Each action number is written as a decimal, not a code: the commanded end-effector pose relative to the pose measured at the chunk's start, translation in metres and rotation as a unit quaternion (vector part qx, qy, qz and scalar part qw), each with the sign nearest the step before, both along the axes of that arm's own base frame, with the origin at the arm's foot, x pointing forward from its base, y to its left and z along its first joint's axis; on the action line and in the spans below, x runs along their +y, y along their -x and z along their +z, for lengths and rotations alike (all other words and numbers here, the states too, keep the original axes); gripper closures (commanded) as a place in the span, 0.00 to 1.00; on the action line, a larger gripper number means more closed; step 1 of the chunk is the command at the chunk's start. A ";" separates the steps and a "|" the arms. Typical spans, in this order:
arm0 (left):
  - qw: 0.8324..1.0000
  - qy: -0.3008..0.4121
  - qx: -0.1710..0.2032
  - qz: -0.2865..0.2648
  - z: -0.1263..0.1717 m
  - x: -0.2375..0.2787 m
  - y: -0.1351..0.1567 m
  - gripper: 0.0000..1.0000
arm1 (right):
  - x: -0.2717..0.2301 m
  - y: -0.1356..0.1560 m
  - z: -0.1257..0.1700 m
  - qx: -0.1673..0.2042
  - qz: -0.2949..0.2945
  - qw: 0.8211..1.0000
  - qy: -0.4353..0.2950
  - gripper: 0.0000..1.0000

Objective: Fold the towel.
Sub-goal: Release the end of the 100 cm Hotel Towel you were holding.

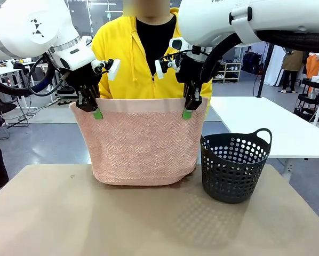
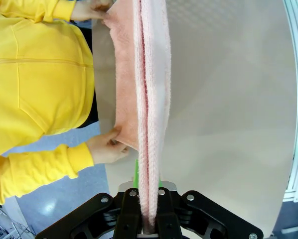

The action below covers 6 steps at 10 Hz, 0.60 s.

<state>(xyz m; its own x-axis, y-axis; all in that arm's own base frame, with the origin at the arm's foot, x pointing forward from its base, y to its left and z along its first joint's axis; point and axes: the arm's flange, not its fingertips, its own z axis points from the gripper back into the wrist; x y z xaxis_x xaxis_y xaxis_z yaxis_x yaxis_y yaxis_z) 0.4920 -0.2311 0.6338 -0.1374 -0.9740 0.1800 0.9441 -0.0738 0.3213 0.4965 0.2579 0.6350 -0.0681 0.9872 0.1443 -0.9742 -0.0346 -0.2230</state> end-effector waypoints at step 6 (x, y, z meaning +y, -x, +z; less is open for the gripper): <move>1.000 -0.001 -0.002 0.001 0.002 0.001 -0.001 1.00 | -0.001 0.000 0.001 -0.003 0.000 1.000 0.005 1.00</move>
